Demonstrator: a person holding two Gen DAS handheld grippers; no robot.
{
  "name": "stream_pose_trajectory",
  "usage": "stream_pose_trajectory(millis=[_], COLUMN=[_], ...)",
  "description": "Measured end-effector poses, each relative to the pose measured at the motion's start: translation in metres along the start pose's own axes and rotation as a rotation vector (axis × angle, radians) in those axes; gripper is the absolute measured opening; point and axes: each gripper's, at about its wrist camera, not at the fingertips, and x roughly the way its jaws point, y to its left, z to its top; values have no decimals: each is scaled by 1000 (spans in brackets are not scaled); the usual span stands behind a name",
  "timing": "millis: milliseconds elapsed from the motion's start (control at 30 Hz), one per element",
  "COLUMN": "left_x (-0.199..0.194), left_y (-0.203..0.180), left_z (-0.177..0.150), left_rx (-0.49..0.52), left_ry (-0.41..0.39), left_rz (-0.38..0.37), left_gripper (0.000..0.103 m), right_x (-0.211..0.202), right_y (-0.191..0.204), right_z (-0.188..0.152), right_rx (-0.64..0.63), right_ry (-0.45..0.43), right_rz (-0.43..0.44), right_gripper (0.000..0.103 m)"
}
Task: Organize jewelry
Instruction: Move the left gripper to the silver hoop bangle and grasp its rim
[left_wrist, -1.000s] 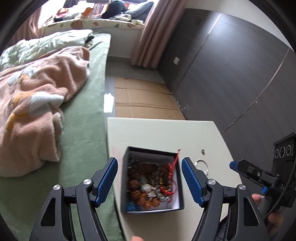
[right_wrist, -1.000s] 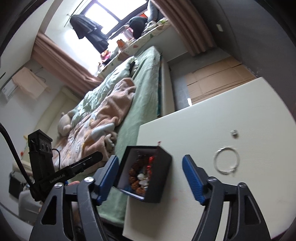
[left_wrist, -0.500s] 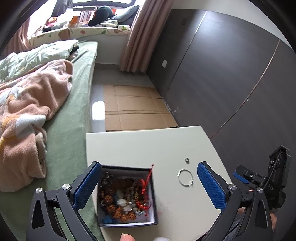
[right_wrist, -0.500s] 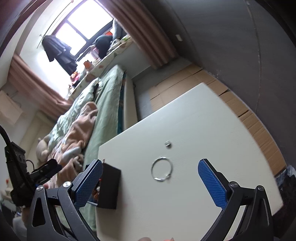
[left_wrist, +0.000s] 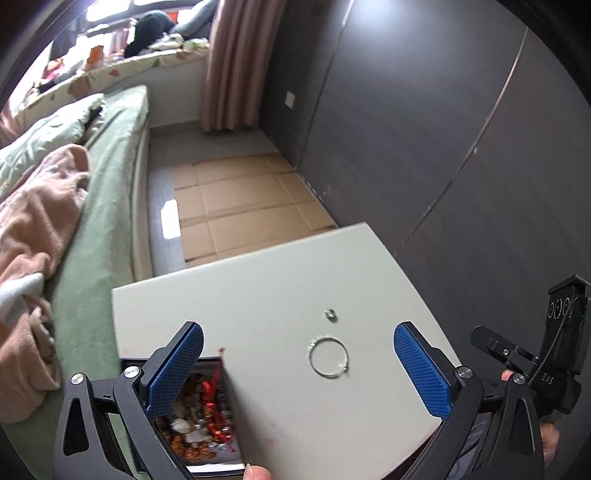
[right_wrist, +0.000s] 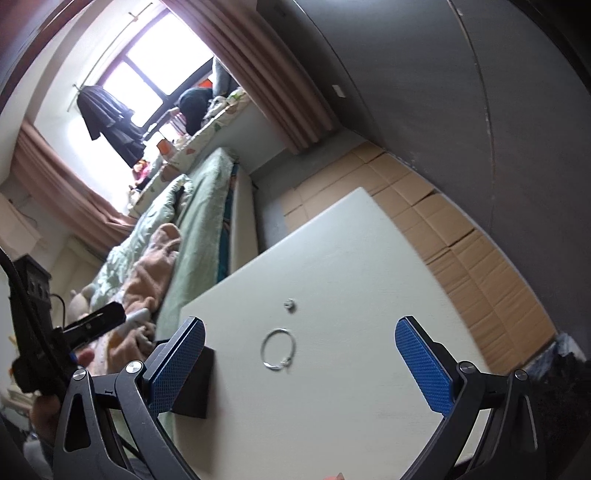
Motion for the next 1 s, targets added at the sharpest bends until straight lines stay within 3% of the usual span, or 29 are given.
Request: stream_pose_trajectory(millis=[367,500,767,1000], left_x=[56,75,104,129], left_y=[-25,-37,-49,-47], left_z=[-7,-15,-32,-46], left_rx=[68,144,321,351], left_ry=[158,199,273,341], left_rz=[-9,2,-19,-32], left_gripper=[103,102,95,83], right_x=[-8,-7,-3,5], right_y=[-35,-45,-59,-61], right_z=[3,2,0,0], right_rx=[74,103,157,169], right_ry=[36,47,77,104], right_rz=[-35,-49,-42,-25], right_gripper=[103,103,103,103])
